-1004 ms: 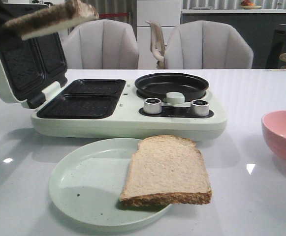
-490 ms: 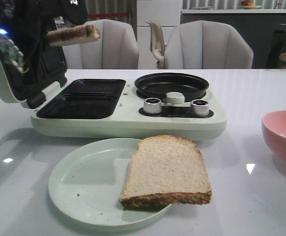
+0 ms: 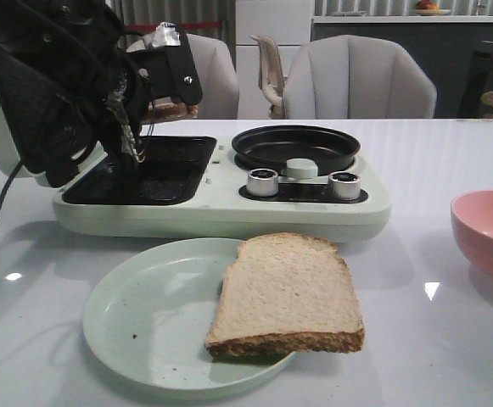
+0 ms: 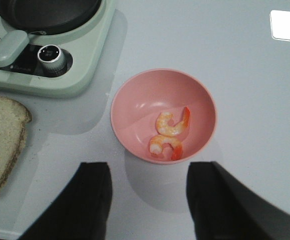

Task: Make breakfast with bread and shrimp
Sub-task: 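Lower the bread slice onto the far sandwich plate and release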

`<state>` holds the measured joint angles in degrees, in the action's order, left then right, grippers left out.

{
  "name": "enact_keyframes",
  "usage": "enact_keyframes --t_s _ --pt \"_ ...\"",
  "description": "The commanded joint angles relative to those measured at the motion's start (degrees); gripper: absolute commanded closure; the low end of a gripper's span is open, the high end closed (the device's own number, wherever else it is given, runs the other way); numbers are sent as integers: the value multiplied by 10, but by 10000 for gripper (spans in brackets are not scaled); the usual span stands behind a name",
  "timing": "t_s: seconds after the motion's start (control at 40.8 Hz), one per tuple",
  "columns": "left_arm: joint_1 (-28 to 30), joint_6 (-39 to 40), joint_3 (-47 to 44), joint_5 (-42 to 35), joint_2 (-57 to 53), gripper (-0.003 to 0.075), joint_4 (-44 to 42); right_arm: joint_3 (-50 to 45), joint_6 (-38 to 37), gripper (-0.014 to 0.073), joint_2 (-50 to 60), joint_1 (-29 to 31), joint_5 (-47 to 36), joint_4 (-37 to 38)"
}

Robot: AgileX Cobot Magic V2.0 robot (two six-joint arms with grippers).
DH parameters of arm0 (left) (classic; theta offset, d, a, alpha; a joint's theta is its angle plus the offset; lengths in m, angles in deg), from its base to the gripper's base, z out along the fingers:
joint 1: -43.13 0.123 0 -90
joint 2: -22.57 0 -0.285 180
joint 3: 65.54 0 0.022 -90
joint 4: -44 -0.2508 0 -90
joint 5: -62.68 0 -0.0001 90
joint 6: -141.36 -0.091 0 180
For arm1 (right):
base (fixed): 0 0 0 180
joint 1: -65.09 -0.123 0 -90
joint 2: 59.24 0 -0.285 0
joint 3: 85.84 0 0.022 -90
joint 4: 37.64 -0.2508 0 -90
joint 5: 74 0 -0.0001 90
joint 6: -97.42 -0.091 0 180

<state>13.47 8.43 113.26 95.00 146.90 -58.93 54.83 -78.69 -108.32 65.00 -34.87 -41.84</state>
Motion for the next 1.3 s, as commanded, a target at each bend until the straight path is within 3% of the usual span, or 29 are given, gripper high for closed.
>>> enact_keyframes --t_s 0.0,0.196,0.269,0.416,0.514,0.881,1.053,1.151,1.273 --pt "16 -4 41 1 -15 619 -34 18 1 130 -1 0 -36 -1" --pt "34 -5 48 -74 -10 602 -34 18 1 130 -1 0 -36 -1" --pt "36 -5 48 -78 -10 529 -34 18 1 130 -1 0 -36 -1" --pt "36 -5 48 -72 -10 297 -34 18 1 130 -1 0 -36 -1" --pt "32 -5 48 -36 -10 214 -34 18 1 130 -1 0 -36 -1" --pt "-11 -5 11 -27 -110 209 16 18 1 130 -1 0 -36 -1" --pt "-47 -25 -56 -13 -220 209 174 18 1 130 -1 0 -36 -1" --pt "-70 -140 -93 10 -296 209 381 18 1 130 -1 0 -36 -1" --pt "-96 -260 -116 125 -383 210 584 18 1 130 -1 0 -36 -1"
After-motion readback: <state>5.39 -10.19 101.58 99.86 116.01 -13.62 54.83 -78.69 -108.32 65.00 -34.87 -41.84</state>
